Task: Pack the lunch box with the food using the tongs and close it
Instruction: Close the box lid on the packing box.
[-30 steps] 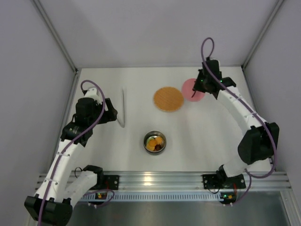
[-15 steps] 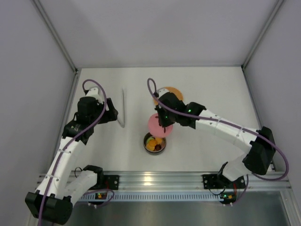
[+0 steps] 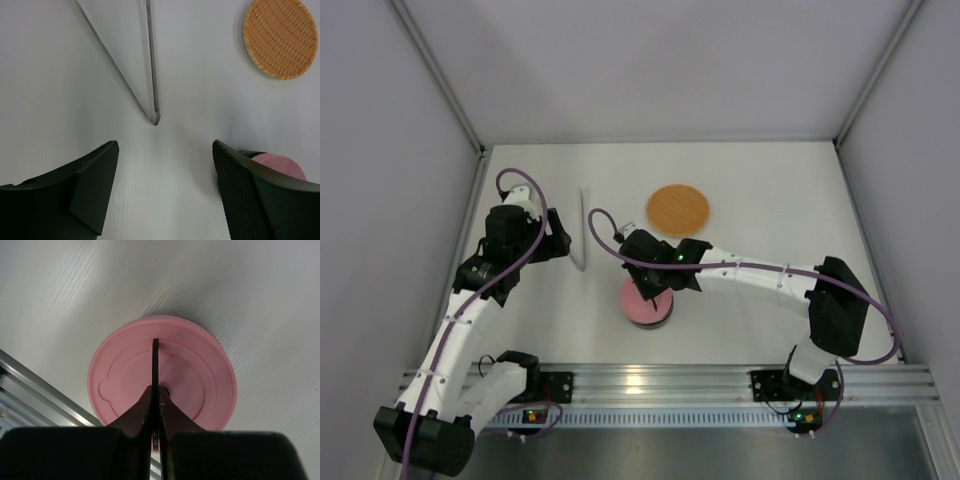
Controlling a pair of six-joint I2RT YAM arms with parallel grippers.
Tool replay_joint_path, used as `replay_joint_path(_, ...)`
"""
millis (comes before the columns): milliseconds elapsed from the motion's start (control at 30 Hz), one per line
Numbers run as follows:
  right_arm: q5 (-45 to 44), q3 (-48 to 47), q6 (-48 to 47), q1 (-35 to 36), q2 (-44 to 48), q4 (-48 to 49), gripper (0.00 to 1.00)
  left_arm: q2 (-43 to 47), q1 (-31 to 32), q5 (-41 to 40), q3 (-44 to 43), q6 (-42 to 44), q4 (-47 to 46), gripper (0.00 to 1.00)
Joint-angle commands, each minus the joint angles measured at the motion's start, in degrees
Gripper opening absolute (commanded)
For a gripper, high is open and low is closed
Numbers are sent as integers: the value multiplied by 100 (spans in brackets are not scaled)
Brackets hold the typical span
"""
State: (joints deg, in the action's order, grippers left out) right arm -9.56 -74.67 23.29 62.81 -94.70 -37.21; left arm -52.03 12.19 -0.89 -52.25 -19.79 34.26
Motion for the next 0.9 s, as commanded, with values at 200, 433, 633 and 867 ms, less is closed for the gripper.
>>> replay_joint_path(200, -19, 93, 194, 74, 39, 390, 0, -35, 21, 53, -5, 37, -104, 80)
replay_joint_path(433, -266, 155, 238, 74, 127, 311, 0, -62, 21, 62, -5, 45, -104, 80)
replay_joint_path(633, -283, 225, 255, 65, 74, 337, 0, -97, 21, 53, -5, 46, -104, 80)
replay_joint_path(867, -353, 260, 255, 65, 48, 364, 0, -123, 21, 53, -13, 54, -95, 80)
